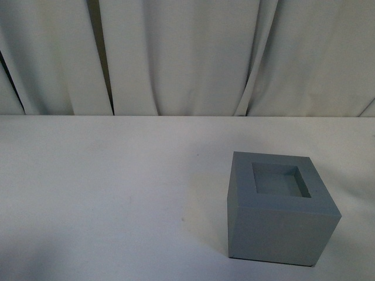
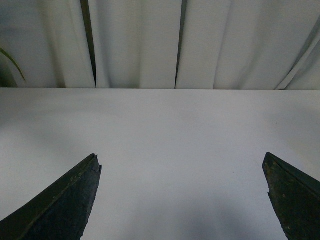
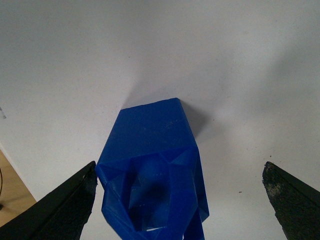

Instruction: Insert blue part into gray base

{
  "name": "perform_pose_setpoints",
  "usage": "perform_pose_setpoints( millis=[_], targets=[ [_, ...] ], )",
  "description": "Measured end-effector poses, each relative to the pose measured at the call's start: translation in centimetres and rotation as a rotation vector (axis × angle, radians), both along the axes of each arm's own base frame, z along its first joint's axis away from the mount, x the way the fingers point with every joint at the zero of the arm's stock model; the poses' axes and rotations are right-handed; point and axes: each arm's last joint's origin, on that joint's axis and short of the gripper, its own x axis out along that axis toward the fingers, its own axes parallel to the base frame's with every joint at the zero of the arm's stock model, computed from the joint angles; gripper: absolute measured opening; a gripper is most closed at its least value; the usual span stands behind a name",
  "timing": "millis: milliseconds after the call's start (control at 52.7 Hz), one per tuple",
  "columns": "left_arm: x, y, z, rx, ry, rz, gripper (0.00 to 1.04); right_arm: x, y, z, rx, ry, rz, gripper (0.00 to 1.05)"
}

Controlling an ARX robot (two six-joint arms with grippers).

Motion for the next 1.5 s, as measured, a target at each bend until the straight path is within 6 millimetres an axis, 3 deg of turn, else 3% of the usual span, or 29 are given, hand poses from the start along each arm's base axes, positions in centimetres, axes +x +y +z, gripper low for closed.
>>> perform_pose_setpoints(
  millis=[322, 436, 588, 626, 834, 1024, 1366, 1498],
  targets=[
    [0.0, 0.0, 0.0, 0.000, 0.000, 0.000, 0.99, 0.5, 0.9, -0.8, -0.010, 0.010, 0.026, 0.97],
    [0.0, 0.0, 0.0, 0.000, 0.000, 0.000, 0.99, 0.6, 0.9, -0.9, -0.019, 0.014, 0.027, 0.83],
    [0.0, 0.0, 0.0, 0.000, 0.000, 0.000, 0.99, 0.8, 0.7, -0.4, -0.031, 0.009, 0.033, 0.51],
    [0.0, 0.0, 0.0, 0.000, 0.000, 0.000, 0.99, 0.8, 0.7, -0.2, -0.029, 0.010, 0.033, 0.48],
    [0.0, 0.0, 0.0, 0.000, 0.000, 0.000, 0.99, 0.8, 1.2, 1.4, 0.021, 0.015, 0.044, 0.48],
    [0.0, 0.0, 0.0, 0.000, 0.000, 0.000, 0.99, 0.5, 2.8, 4.4, 0.062, -0.019, 0.079, 0.48],
    [0.0, 0.0, 0.0, 0.000, 0.000, 0.000, 0.99, -0.4, 8.0, 10.9, 0.133, -0.130, 0.158, 0.48],
    [0.0, 0.0, 0.0, 0.000, 0.000, 0.000, 0.99, -1.5, 10.4, 11.9, 0.132, -0.163, 0.190, 0.48]
  ],
)
